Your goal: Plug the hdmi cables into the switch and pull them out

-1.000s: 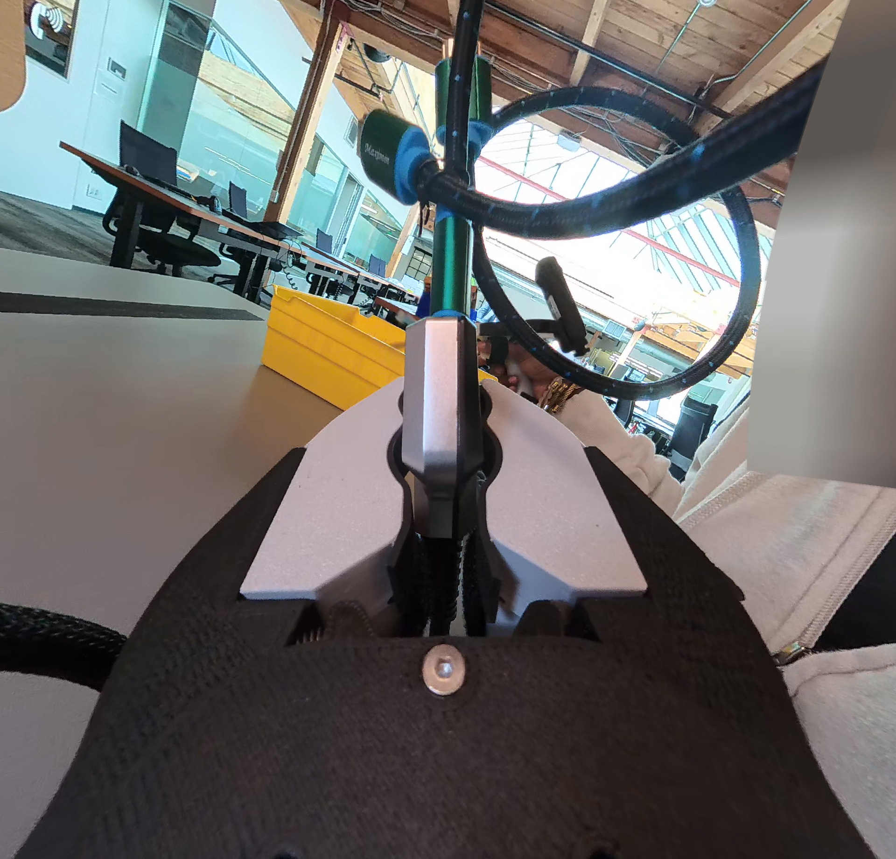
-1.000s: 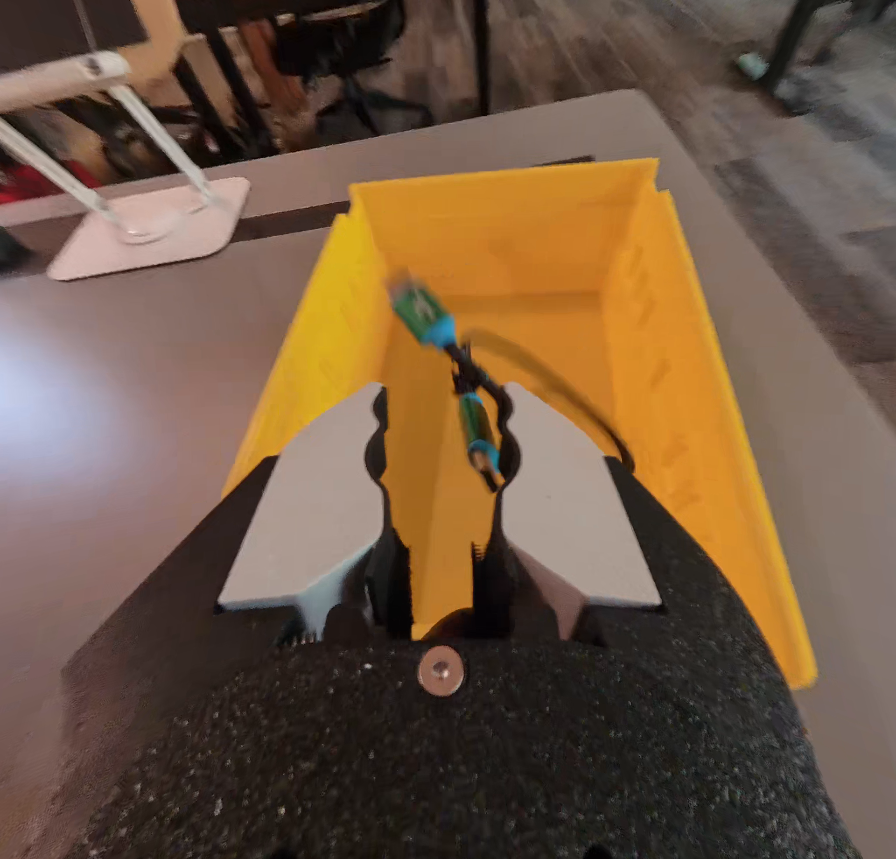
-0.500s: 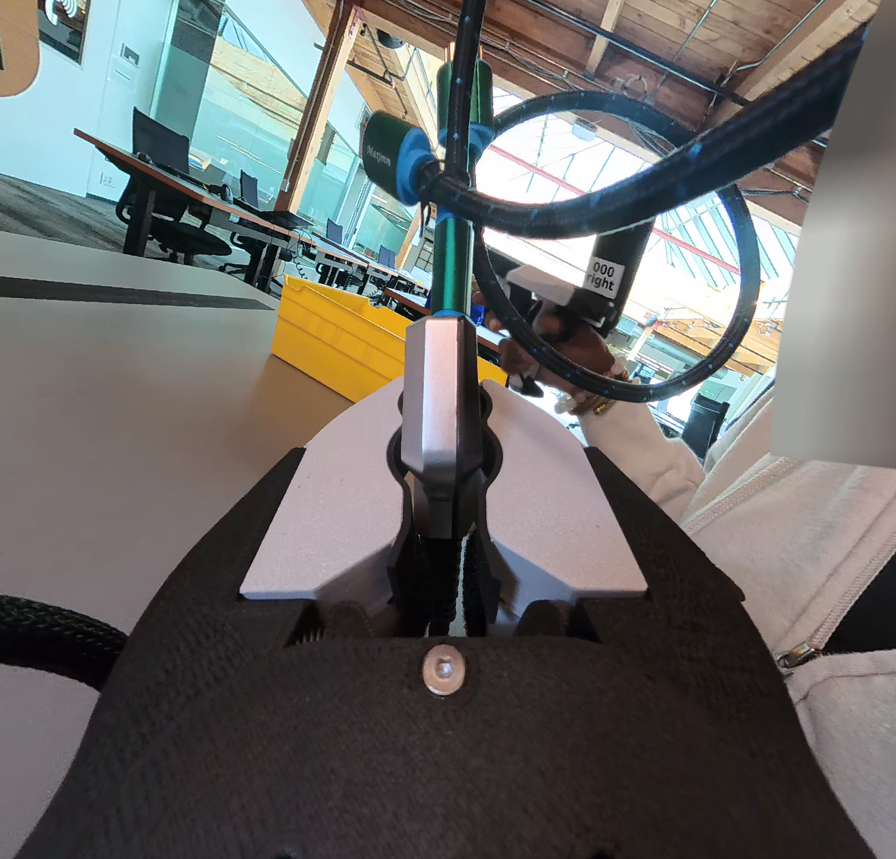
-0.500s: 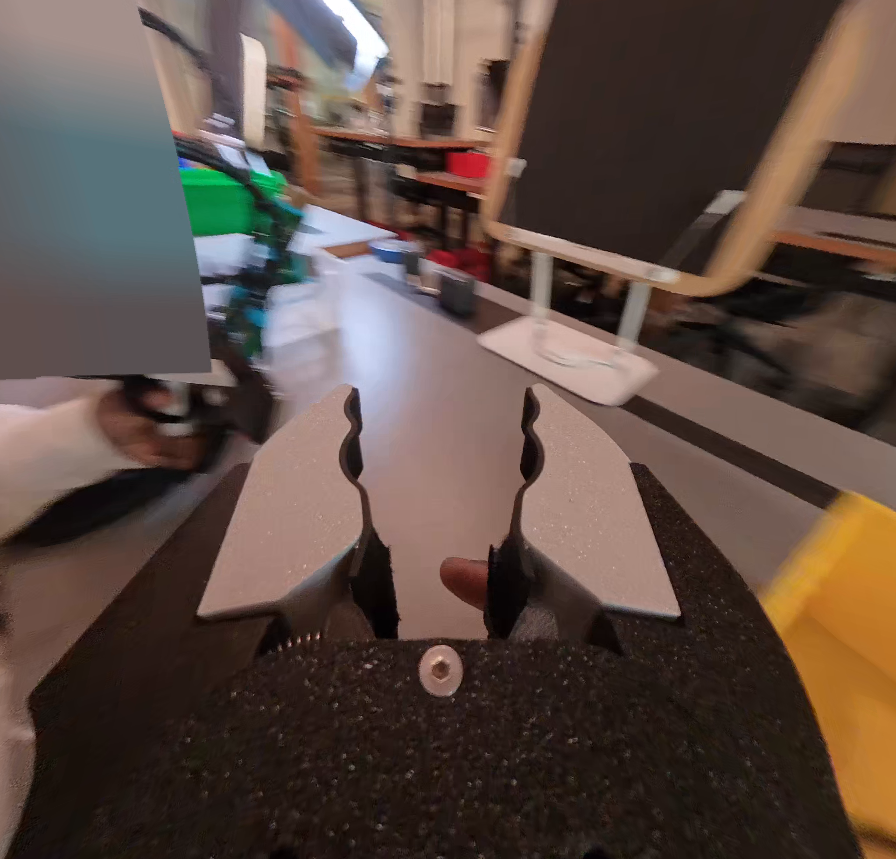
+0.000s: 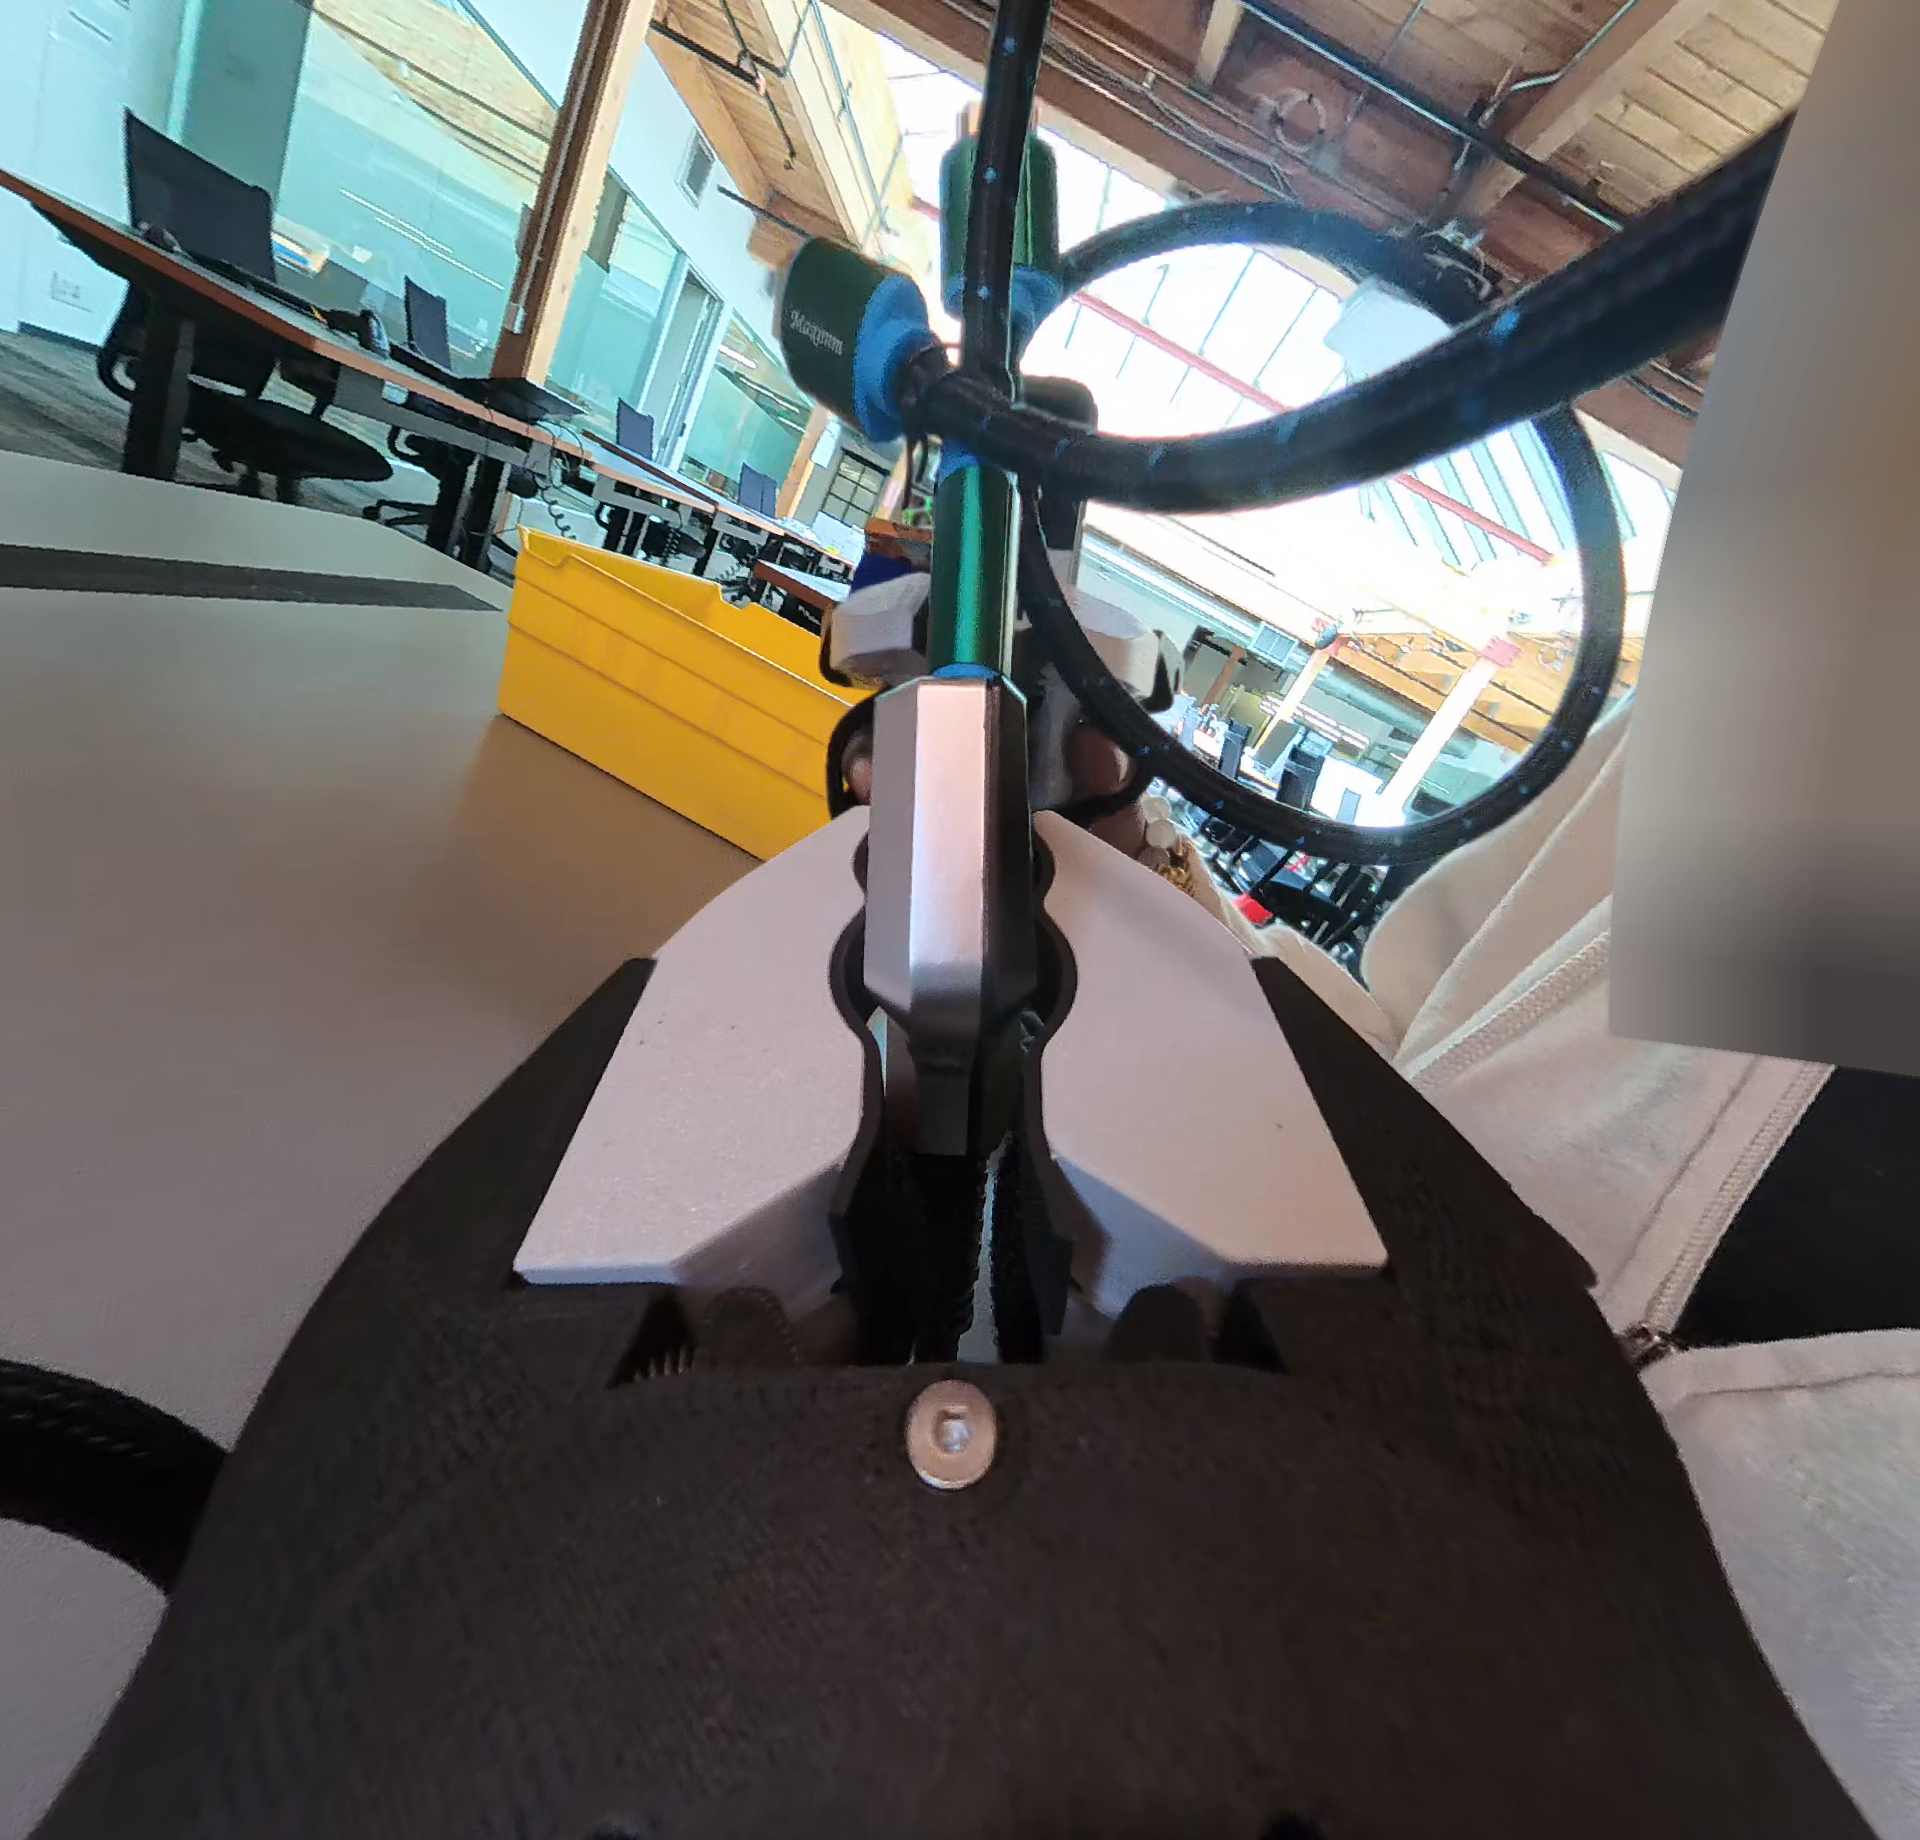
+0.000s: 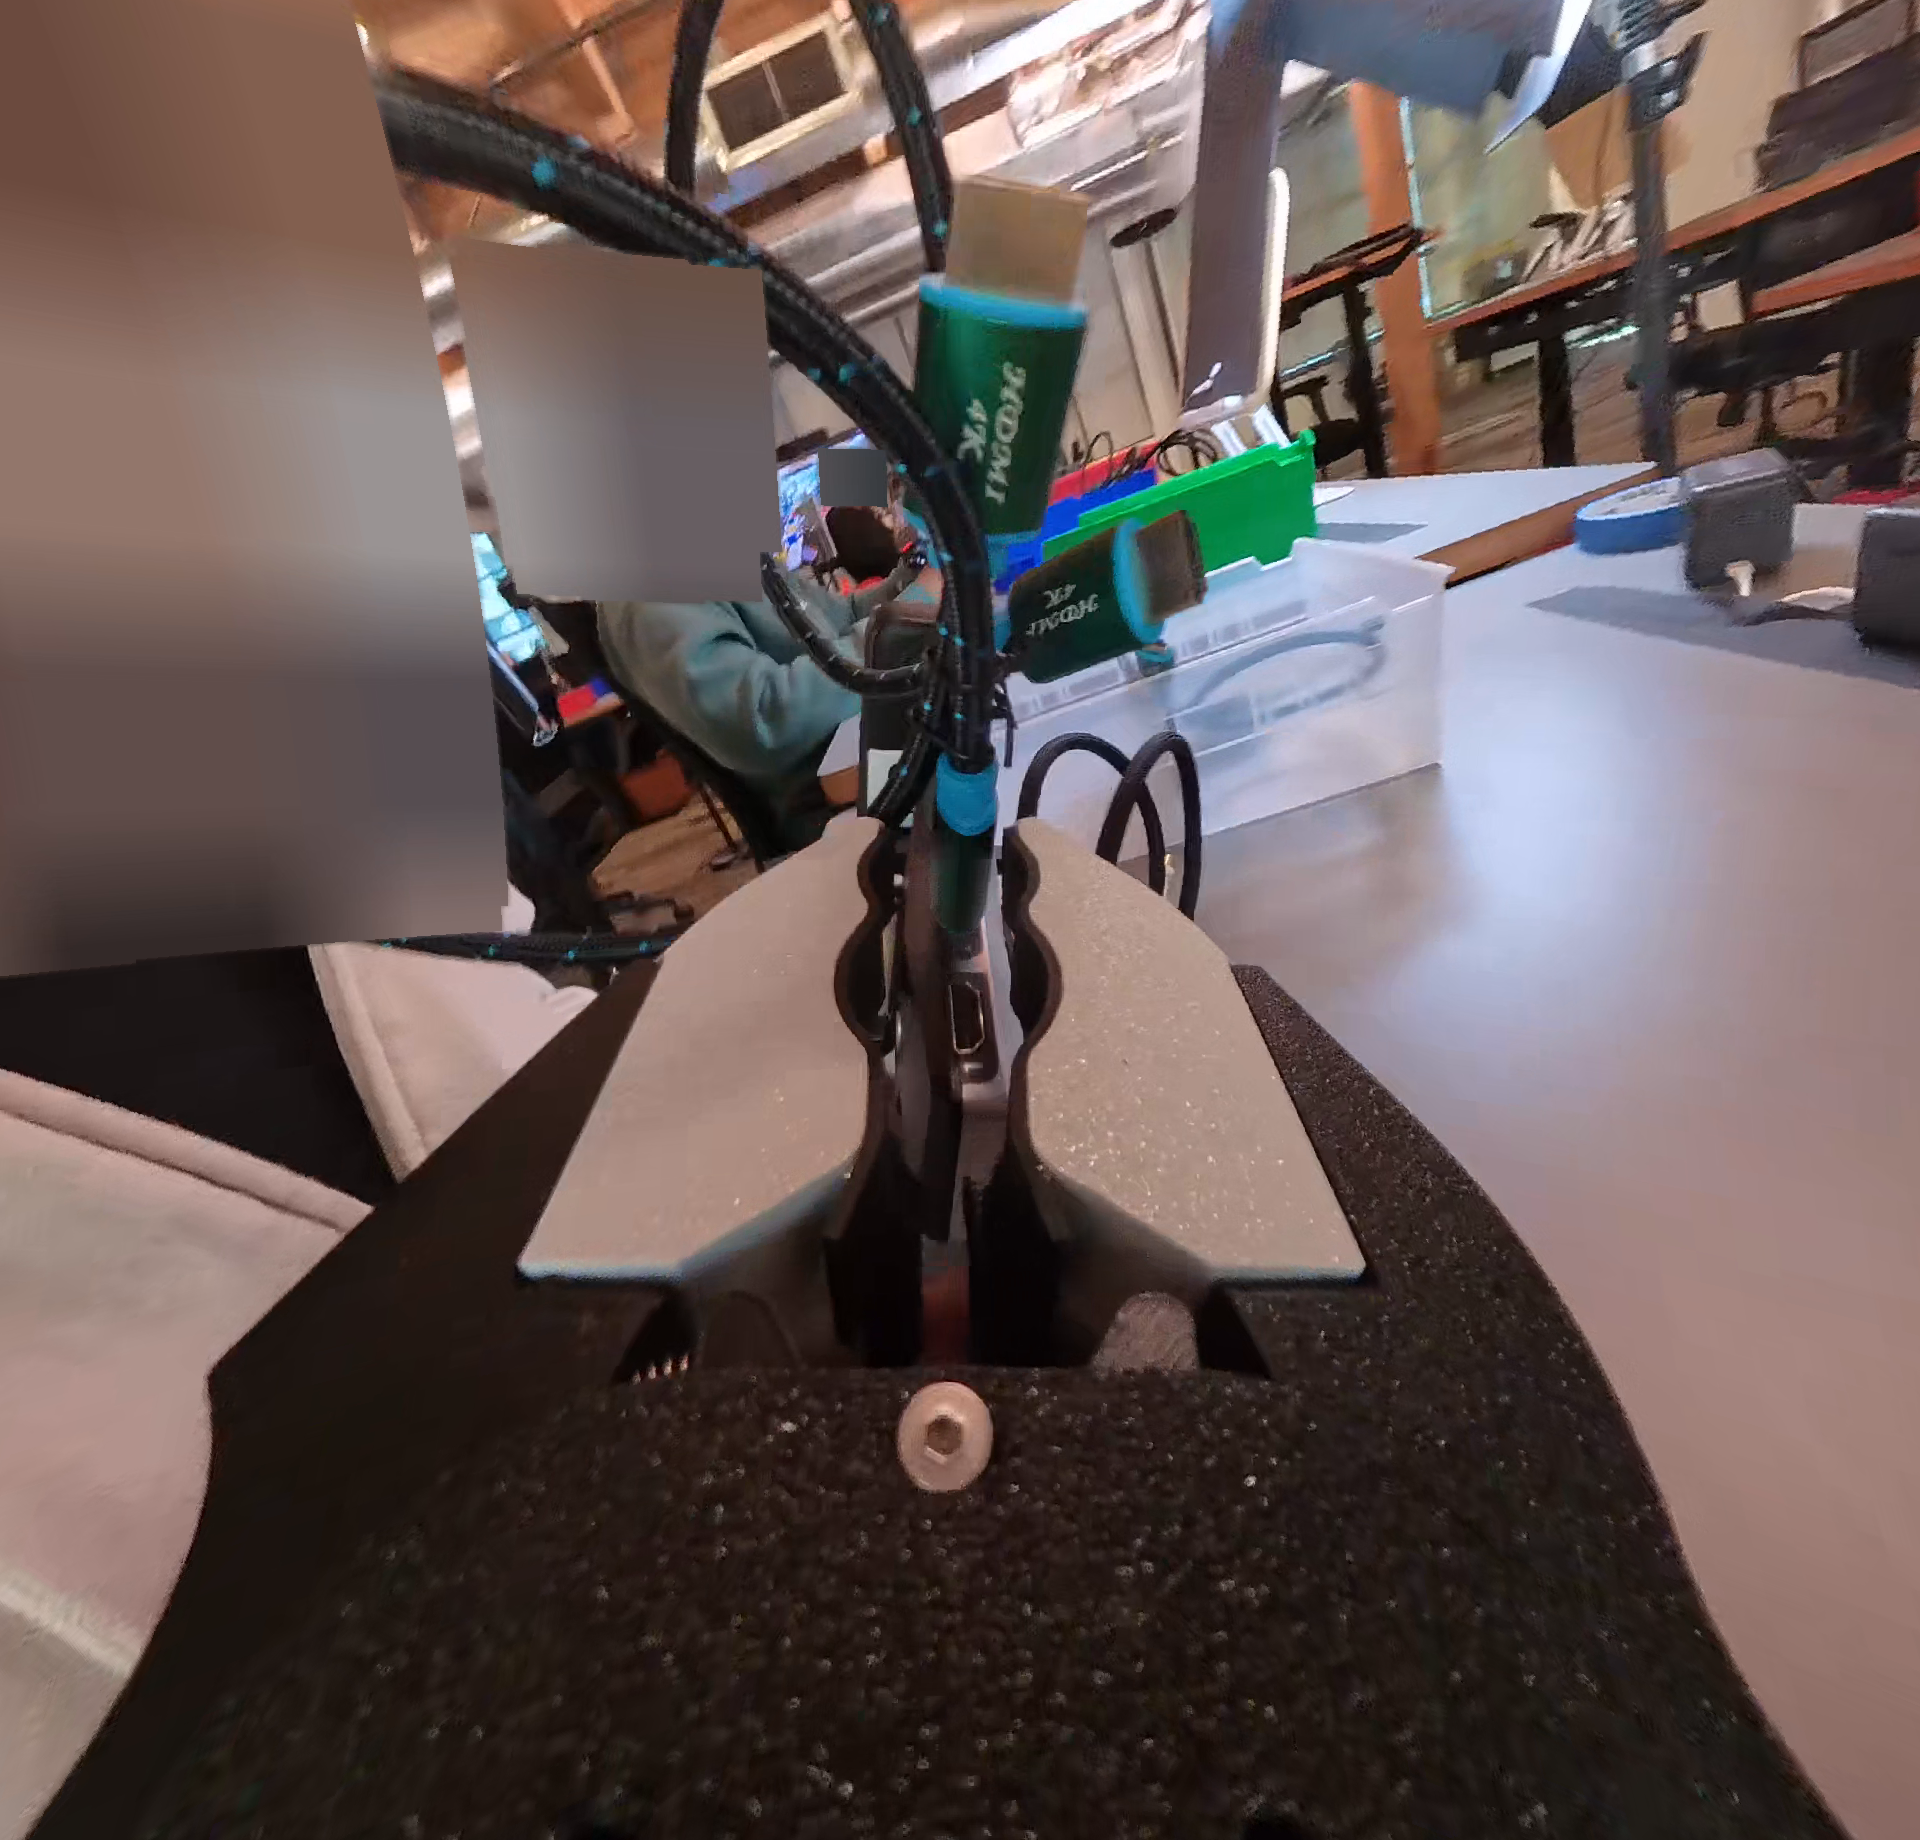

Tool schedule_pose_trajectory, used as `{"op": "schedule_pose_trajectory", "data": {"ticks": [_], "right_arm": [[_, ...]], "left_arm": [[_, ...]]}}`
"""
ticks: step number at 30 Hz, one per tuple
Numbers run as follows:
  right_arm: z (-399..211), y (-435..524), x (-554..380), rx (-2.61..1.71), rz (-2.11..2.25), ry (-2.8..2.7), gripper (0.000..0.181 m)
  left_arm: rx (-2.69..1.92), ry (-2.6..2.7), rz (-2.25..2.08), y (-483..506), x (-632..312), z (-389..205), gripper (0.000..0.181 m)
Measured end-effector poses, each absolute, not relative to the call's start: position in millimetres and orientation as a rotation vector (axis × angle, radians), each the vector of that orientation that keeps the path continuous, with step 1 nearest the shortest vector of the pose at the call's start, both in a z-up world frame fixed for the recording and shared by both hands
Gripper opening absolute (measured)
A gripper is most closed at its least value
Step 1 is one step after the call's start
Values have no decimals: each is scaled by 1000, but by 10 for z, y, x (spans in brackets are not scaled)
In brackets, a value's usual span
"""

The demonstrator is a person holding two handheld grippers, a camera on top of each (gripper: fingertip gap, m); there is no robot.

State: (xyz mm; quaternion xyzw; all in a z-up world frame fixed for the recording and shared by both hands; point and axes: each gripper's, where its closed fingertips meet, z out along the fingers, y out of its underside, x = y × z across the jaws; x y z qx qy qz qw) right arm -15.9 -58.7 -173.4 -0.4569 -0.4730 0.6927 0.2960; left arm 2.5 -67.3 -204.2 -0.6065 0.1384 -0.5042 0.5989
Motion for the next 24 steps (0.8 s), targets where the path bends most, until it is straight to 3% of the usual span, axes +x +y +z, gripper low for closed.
{"op": "schedule_pose_trajectory", "data": {"ticks": [4,19,24], "right_arm": [[-1721,-579,-189,-1152,1822,-1270,12],[-1827,-603,-187,-1178,1921,-1255,12],[-1644,-400,-106,-1105,2089,-814,11]], "left_arm": [[-1403,327,-1205,-691,41,-2035,23],[-1479,350,-1210,-671,123,-2151,22],[-1607,428,-1193,-709,216,-2366,22]]}}
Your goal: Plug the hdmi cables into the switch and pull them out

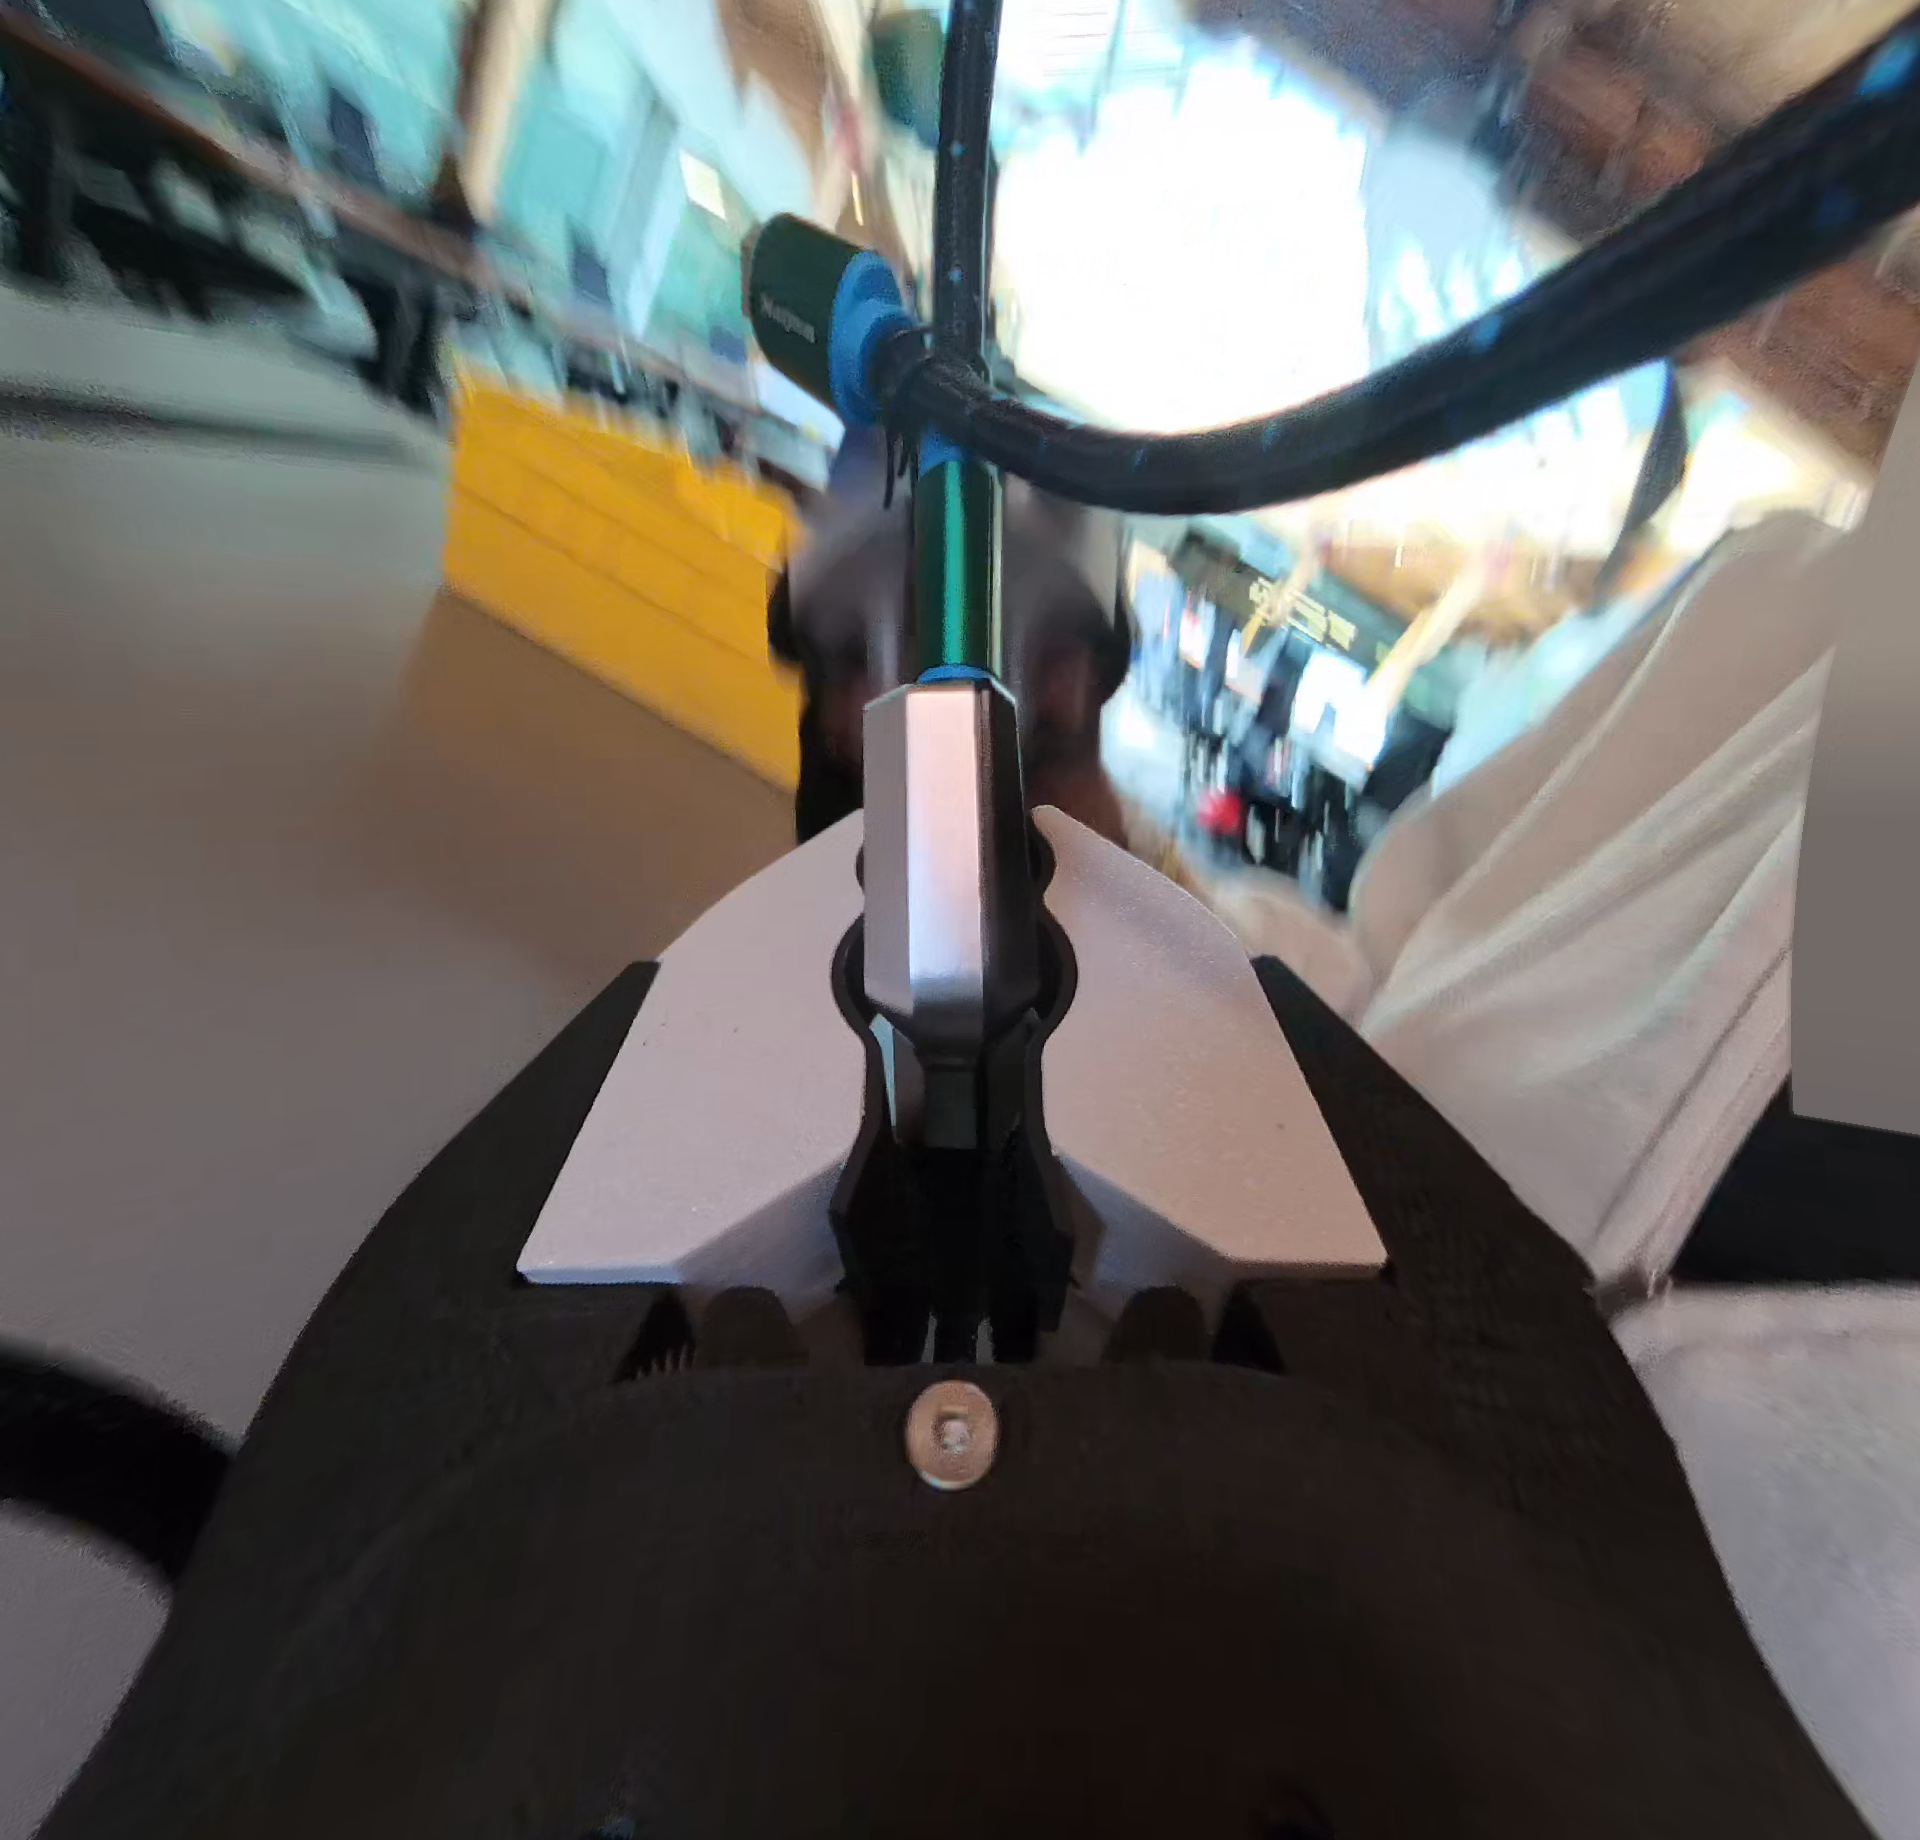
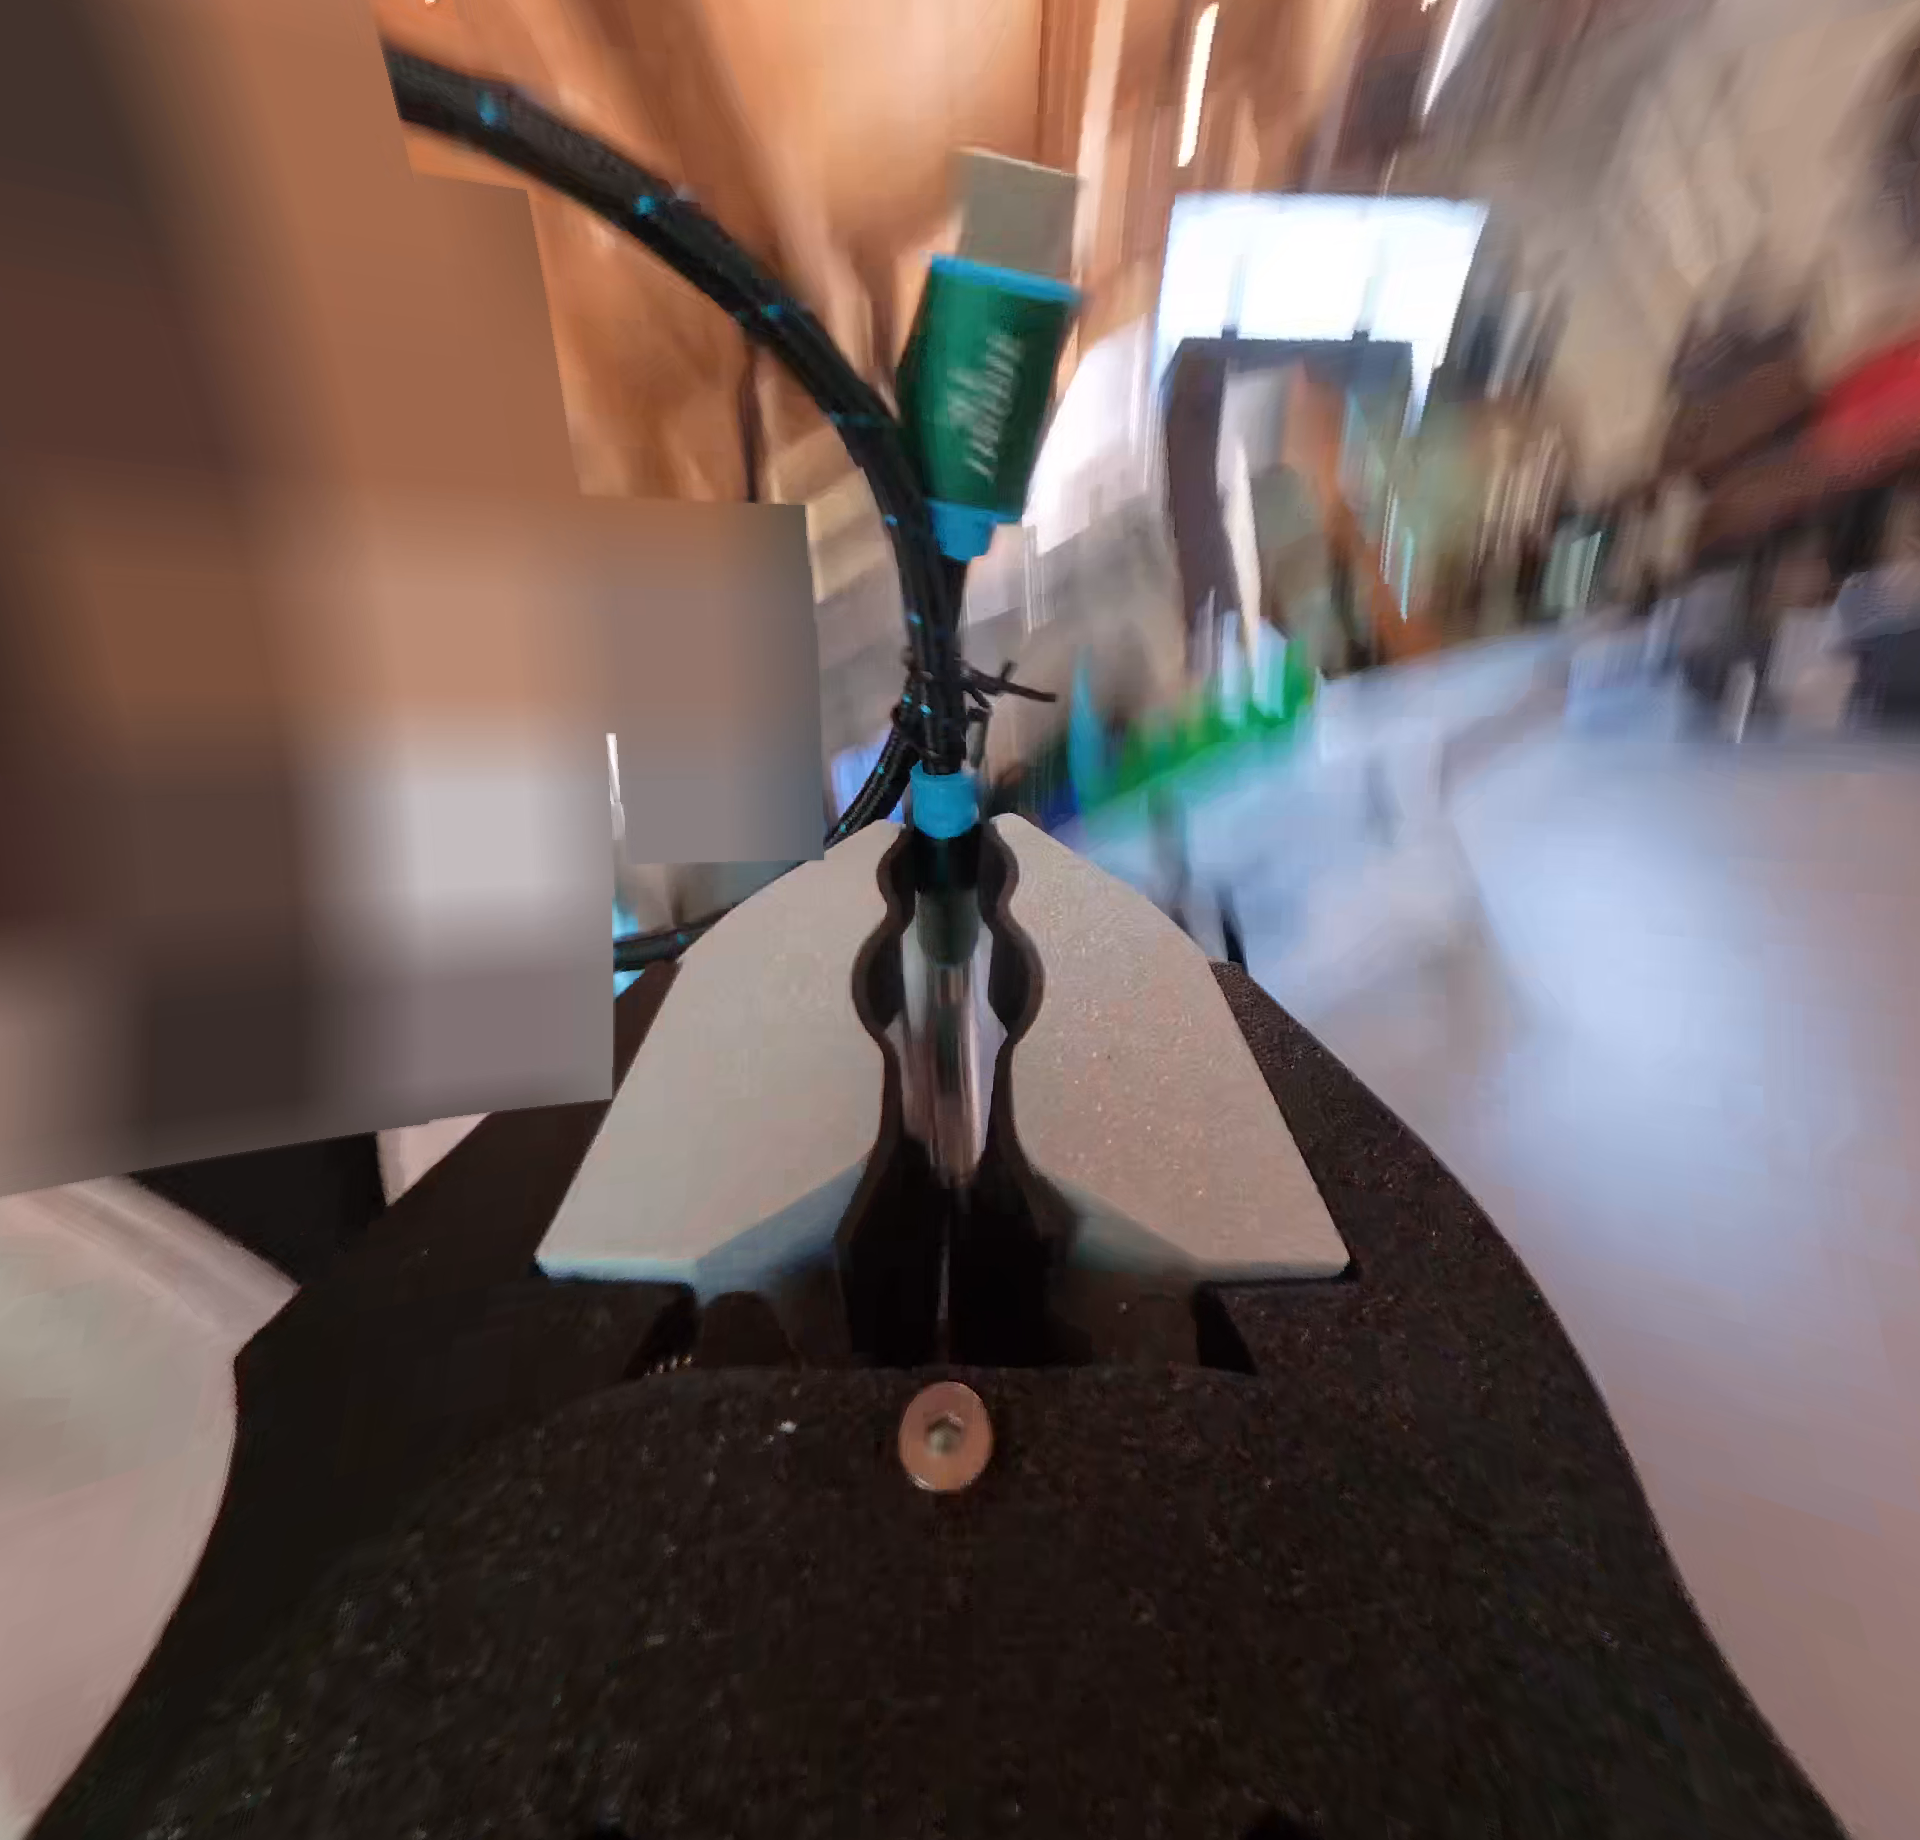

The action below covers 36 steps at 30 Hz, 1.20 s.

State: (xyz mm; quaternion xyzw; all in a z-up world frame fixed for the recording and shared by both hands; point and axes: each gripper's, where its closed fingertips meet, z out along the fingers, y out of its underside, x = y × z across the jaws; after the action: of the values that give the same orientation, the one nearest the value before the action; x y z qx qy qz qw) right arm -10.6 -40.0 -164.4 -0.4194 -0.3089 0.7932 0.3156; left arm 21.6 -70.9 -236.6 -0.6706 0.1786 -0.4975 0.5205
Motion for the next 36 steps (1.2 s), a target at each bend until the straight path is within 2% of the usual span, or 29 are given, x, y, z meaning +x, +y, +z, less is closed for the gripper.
{"op": "schedule_pose_trajectory", "data": {"ticks": [2,6,11,18,25,30,36], "right_arm": [[-1064,340,603,-752,2276,-129,11],[-1102,503,742,-1056,1718,-594,12],[-1025,383,976,-1187,1512,-730,12],[-1651,1097,1973,-1806,680,-796,12],[-1954,1498,3057,-2228,-155,-981,12],[-2420,1556,3328,-2553,-460,-1242,12],[-2659,1717,3469,-2696,-515,-1179,12]], "left_arm": [[-1756,596,-1119,-810,419,-2620,22],[-1604,444,-1232,-747,263,-2373,22],[-1452,357,-1260,-736,84,-2151,22],[-1457,349,-1266,-732,100,-2156,23],[-1436,324,-1270,-728,71,-2115,23],[-1446,316,-1270,-725,75,-2123,23],[-1456,316,-1267,-722,81,-2136,23]]}}
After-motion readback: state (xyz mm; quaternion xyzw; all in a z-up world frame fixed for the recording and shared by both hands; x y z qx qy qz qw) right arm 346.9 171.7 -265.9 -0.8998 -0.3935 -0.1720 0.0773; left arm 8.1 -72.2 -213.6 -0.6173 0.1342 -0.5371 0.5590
